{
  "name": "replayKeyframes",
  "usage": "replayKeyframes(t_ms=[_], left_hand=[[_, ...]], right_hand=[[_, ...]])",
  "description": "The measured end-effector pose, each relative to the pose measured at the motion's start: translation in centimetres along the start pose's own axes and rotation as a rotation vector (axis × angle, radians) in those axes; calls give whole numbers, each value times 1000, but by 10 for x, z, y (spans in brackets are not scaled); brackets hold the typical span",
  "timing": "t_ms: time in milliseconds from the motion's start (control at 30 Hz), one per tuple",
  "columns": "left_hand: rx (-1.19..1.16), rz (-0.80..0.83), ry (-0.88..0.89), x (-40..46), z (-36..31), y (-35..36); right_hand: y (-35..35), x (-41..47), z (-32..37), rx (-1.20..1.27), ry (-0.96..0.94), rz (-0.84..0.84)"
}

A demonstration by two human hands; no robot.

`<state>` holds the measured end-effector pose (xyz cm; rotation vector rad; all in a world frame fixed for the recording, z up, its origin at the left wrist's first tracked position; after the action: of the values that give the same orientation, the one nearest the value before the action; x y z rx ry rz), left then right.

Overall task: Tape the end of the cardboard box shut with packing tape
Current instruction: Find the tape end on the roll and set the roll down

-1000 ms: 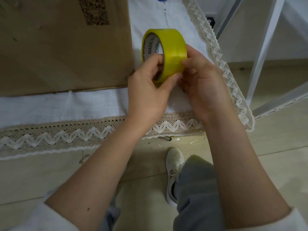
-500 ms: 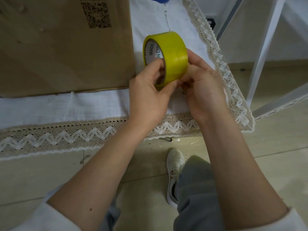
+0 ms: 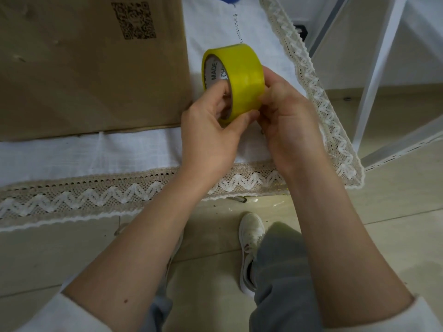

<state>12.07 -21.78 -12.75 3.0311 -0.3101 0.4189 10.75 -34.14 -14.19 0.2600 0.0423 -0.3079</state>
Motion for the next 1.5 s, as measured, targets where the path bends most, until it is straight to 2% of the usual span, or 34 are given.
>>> replayKeyframes(t_ms=[667,867,1000,1200,1367,1500], left_hand=[[-25,11,9,1,0,0],[5,13,24,1,-3,1],[30,24,53,2,-8,0],[82,6,76,4,-9,-3],[93,52,95,5,-13,-3],[106,82,83,5,-14,-3]], right_hand=[[0,-6,5,25,-13,13],[-5,-7,3,15,8,-59],[-10,-9,15,-69,-88,-71],[-7,-22,40,-429,-327,-68],[-9,-32,52,-626,-458,-148],[-9,-35,60,-678,-571,-200]])
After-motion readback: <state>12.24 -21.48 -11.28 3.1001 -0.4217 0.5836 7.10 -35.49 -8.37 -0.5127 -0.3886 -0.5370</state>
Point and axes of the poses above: each hand's wrist, its own x-axis towards the middle knuckle, its own y-axis out of the palm, z = x × y, the point moved 10 cm from there along x, towards the middle knuckle, and after that the axes turned 5 degrees about -x, right-handed, at the moved point
